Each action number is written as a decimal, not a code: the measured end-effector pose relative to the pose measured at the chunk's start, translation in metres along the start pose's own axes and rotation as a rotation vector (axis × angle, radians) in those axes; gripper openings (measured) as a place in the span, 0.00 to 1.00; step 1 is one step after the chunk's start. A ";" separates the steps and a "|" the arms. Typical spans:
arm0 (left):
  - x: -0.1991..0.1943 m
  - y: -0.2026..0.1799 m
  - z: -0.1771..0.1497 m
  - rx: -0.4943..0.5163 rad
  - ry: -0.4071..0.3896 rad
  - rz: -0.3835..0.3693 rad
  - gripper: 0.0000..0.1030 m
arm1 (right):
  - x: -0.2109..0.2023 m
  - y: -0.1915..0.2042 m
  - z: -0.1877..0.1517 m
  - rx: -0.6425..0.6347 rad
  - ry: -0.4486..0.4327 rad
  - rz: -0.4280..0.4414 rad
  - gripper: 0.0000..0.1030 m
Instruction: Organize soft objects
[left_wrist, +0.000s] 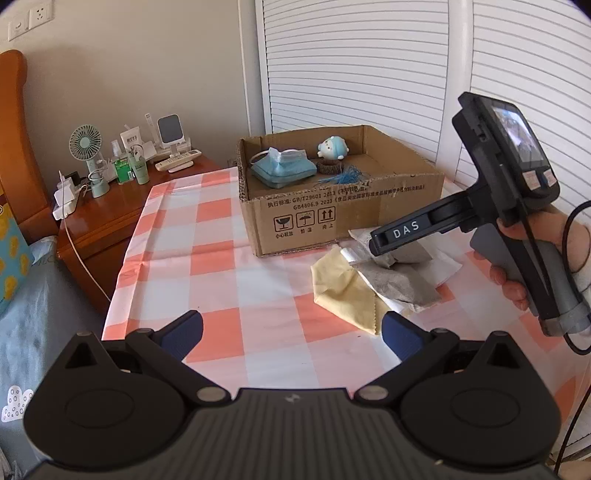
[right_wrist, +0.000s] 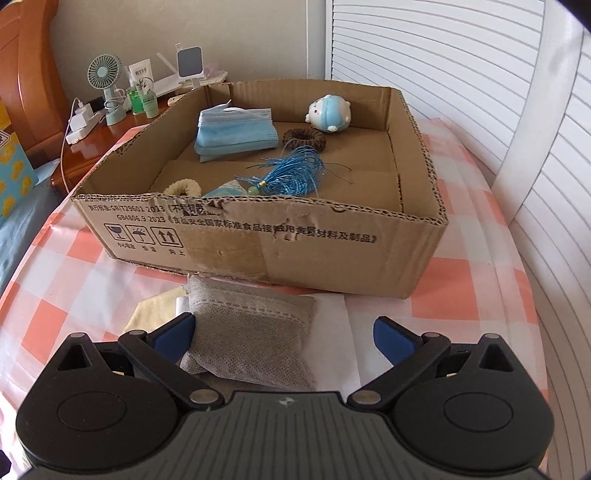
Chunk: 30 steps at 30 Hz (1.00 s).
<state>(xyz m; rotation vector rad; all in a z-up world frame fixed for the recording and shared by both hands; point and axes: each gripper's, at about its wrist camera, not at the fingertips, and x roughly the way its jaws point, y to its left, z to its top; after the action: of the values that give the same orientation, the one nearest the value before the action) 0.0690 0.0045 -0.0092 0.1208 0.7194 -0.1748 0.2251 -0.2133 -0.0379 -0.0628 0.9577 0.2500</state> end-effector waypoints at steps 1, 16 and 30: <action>0.002 -0.001 0.000 0.003 0.004 -0.004 0.99 | -0.002 -0.003 -0.001 0.006 -0.004 -0.010 1.00; 0.028 -0.005 0.000 0.008 0.061 -0.021 0.99 | -0.013 -0.020 -0.027 0.030 -0.068 0.034 0.80; 0.029 -0.006 0.000 0.027 0.060 -0.030 0.99 | -0.026 -0.010 -0.031 -0.024 -0.105 0.098 0.48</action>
<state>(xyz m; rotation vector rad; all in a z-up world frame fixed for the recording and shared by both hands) 0.0893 -0.0046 -0.0287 0.1415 0.7788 -0.2100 0.1887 -0.2326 -0.0349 -0.0239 0.8541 0.3519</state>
